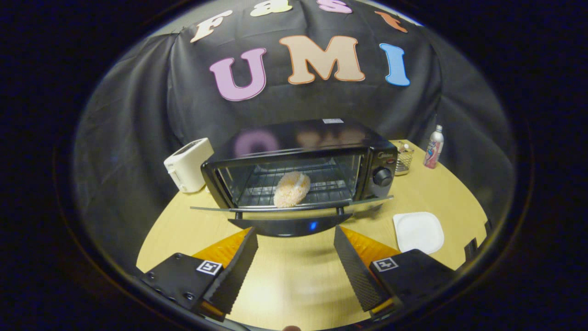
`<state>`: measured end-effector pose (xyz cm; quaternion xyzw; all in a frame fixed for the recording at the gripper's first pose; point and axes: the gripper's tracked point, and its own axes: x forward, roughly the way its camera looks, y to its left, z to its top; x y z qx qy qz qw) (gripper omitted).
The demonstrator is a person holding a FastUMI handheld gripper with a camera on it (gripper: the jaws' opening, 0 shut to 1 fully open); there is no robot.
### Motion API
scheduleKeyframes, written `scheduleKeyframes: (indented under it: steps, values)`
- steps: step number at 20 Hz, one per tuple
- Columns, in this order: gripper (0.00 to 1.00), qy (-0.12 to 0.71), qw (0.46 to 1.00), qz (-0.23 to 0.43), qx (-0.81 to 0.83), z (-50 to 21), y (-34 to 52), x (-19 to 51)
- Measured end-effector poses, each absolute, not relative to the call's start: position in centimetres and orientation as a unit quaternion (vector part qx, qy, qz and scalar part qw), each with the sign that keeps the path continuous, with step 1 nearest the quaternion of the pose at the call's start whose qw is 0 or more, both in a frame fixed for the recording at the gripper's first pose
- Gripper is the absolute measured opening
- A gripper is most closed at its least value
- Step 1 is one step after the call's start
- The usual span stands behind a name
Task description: Open the toaster oven, put the food inside, and close the toaster oven door.
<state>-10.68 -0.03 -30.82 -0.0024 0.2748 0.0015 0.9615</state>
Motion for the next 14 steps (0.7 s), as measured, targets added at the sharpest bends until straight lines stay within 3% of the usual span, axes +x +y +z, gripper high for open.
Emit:
scheduleKeyframes:
  steps: [7, 14]
  values:
    - [1.0, 0.247, 0.969, -0.001, -0.004, -28.9, 0.1, -5.5]
    - [1.0, 0.216, 0.976, -0.024, 0.005, -25.6, -2.5, -5.3]
